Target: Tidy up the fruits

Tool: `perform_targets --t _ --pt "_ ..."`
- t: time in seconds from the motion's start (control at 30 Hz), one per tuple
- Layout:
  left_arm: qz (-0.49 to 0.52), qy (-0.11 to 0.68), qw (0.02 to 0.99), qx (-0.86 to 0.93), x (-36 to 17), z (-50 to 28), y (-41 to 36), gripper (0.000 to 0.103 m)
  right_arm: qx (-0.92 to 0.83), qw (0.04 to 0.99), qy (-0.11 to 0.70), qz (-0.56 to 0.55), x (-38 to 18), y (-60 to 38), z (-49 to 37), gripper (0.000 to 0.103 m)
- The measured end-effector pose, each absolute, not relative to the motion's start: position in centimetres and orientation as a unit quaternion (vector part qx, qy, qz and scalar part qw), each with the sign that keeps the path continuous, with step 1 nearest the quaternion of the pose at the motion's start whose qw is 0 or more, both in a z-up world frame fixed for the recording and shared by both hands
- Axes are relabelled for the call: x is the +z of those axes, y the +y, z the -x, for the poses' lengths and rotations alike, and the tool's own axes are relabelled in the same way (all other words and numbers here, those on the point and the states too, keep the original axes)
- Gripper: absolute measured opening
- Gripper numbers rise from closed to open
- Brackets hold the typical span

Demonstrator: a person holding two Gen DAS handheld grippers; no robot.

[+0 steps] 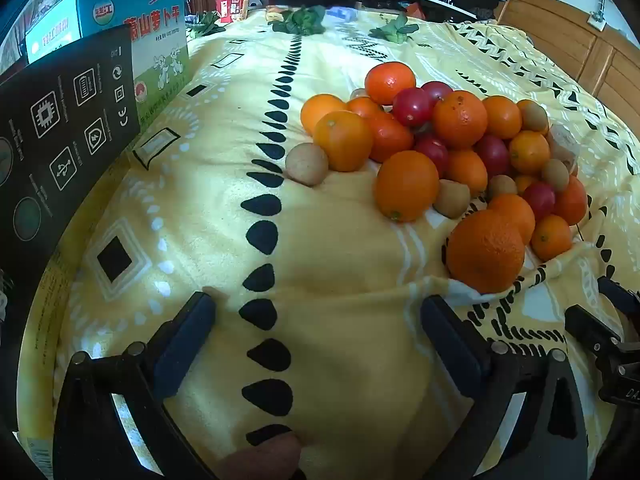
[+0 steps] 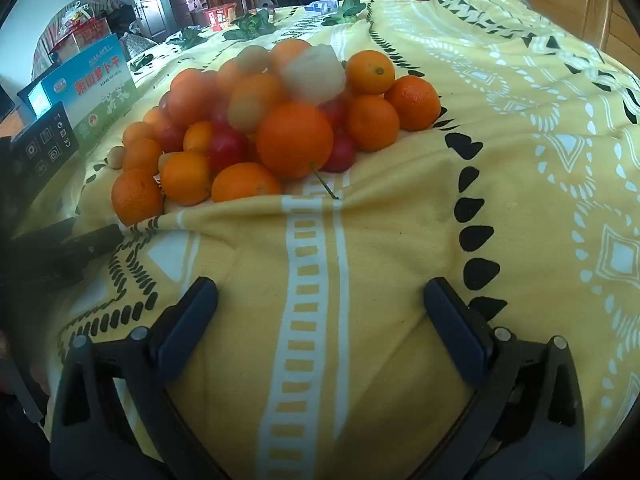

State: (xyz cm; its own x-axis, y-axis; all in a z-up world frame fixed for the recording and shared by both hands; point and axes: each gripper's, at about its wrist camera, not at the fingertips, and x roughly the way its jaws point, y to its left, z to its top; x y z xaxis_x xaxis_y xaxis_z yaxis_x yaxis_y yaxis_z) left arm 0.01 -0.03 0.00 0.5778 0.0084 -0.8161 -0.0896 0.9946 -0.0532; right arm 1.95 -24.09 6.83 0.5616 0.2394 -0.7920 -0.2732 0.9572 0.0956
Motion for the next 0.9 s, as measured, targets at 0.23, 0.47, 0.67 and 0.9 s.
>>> perform_targets --t 0.23,0.47,0.67,0.9 --pt "0.046 0.456 0.889 0.027 0.0 0.0 0.0 0.103 0.137 0.882 0.451 0.027 7.0 -23.8 -2.2 0.103" --pt "0.044 0.46 0.886 0.026 -0.1 -0.5 0.1 0.103 0.123 0.88 0.455 0.059 6.5 -22.8 -4.7 0.103" --pt "0.046 0.458 0.887 0.024 0.1 -0.8 0.2 0.103 0.12 0.882 0.452 0.06 6.7 -22.8 -3.9 0.103" --pt "0.048 0.454 0.889 0.024 0.0 -0.1 0.1 0.103 0.12 0.882 0.452 0.061 6.7 -22.8 -4.0 0.103"
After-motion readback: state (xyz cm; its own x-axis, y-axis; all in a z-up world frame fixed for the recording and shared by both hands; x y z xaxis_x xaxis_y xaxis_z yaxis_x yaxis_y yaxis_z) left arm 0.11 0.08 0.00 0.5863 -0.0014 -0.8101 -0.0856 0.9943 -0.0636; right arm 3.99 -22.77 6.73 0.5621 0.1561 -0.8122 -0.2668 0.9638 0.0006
